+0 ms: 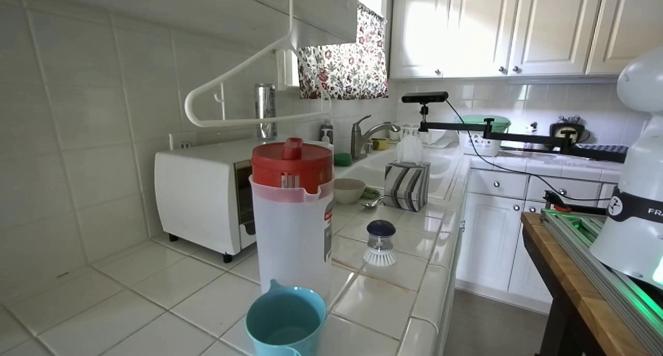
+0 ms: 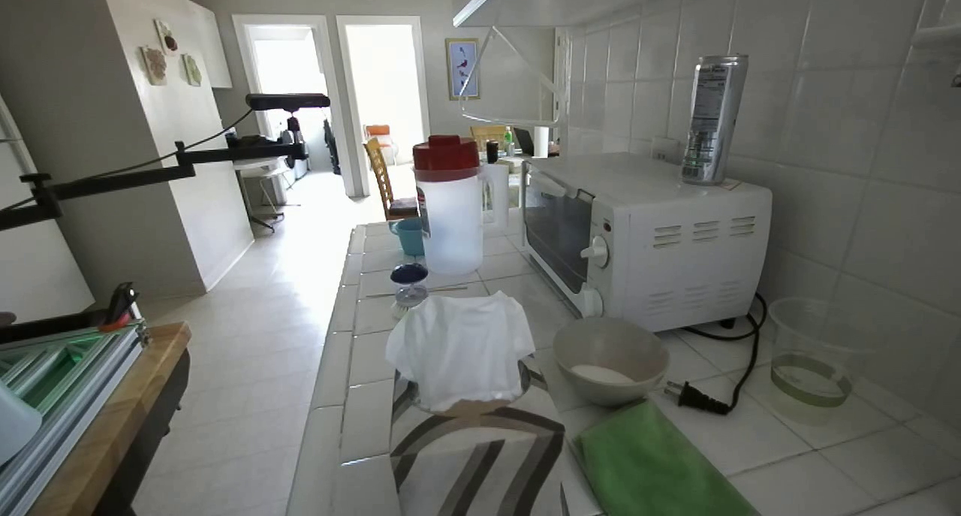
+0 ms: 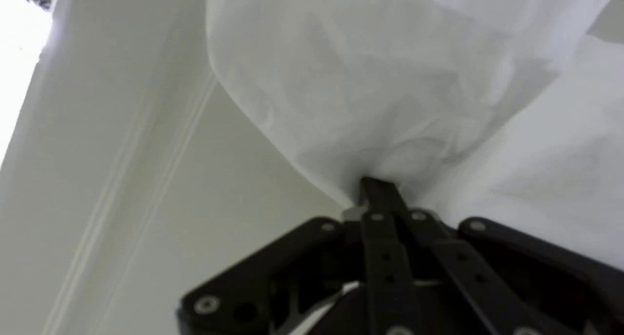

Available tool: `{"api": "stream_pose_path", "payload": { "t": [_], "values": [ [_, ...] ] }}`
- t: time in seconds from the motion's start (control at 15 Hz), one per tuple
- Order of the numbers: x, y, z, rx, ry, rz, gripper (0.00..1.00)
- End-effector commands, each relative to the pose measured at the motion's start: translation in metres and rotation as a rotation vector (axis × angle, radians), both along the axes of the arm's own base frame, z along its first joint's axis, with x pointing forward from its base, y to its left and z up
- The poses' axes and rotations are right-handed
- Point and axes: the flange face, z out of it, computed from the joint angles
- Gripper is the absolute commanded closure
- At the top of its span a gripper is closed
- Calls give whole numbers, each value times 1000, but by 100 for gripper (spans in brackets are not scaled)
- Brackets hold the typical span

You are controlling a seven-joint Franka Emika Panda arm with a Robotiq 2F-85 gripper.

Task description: Wipe the cabinet door with the white cloth

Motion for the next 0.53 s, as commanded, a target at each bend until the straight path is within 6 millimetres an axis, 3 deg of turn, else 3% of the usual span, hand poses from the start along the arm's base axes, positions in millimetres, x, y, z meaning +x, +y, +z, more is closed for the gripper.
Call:
{"api": "stream_pose_path", "payload": {
  "t": [0.0,0.47],
  "values": [
    [7,-13,-23,36,67,-11,100],
    [9,-22,-61,86,160,-30,100]
  ]
}}
